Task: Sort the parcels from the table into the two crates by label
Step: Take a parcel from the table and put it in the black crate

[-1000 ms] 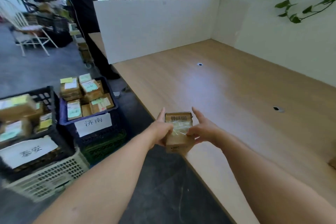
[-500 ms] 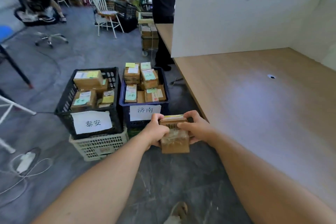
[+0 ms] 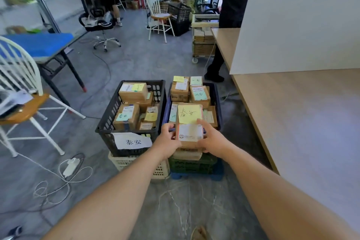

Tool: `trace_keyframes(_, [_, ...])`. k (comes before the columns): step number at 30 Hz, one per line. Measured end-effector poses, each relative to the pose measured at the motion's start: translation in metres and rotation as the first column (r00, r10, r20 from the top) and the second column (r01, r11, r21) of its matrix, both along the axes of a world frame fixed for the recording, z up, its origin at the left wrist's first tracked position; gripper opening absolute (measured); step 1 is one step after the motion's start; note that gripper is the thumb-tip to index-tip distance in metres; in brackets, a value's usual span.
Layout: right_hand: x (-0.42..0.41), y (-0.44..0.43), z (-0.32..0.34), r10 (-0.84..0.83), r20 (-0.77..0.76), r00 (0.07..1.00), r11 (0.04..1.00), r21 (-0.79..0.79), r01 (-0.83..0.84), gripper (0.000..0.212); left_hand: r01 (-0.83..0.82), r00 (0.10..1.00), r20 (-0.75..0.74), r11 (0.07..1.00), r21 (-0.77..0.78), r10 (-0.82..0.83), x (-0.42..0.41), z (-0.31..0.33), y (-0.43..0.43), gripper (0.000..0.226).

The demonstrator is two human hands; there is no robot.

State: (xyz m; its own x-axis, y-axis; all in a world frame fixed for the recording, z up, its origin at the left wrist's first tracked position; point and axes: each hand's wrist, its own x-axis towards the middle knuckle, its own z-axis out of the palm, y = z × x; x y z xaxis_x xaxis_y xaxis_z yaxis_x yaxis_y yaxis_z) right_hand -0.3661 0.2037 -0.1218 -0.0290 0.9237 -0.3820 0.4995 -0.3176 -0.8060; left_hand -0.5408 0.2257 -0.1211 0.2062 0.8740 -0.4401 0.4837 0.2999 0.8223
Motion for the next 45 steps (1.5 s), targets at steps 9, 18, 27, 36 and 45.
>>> trace_keyframes(9, [0.002,0.106,-0.015,0.092,0.117,0.989,0.995,0.015,-0.094,0.082,0.102,0.986,-0.136,0.993,0.051,-0.095,0.004,-0.006,0.09,0.096])
trace_keyframes(18, [-0.03,0.162,-0.035,0.201,0.221,0.954,0.979,-0.067,-0.191,0.084,0.099,0.971,-0.223,0.995,0.034,-0.089,-0.025,-0.03,0.138,0.092])
trace_keyframes(27, [-0.068,0.243,-0.045,0.157,0.273,0.949,0.985,-0.109,-0.131,0.087,0.162,0.97,-0.189,0.986,0.025,-0.155,-0.059,-0.043,0.227,0.091])
trace_keyframes(36, [-0.143,0.347,-0.059,0.082,0.289,0.954,0.987,-0.156,-0.038,0.082,0.249,0.945,-0.216,0.968,-0.017,-0.246,-0.131,-0.065,0.346,0.089])
trace_keyframes(45, [-0.184,0.392,-0.112,0.078,0.25,0.965,0.969,-0.247,-0.014,0.074,0.283,0.91,-0.27,0.947,-0.15,-0.315,-0.168,-0.129,0.399,0.091])
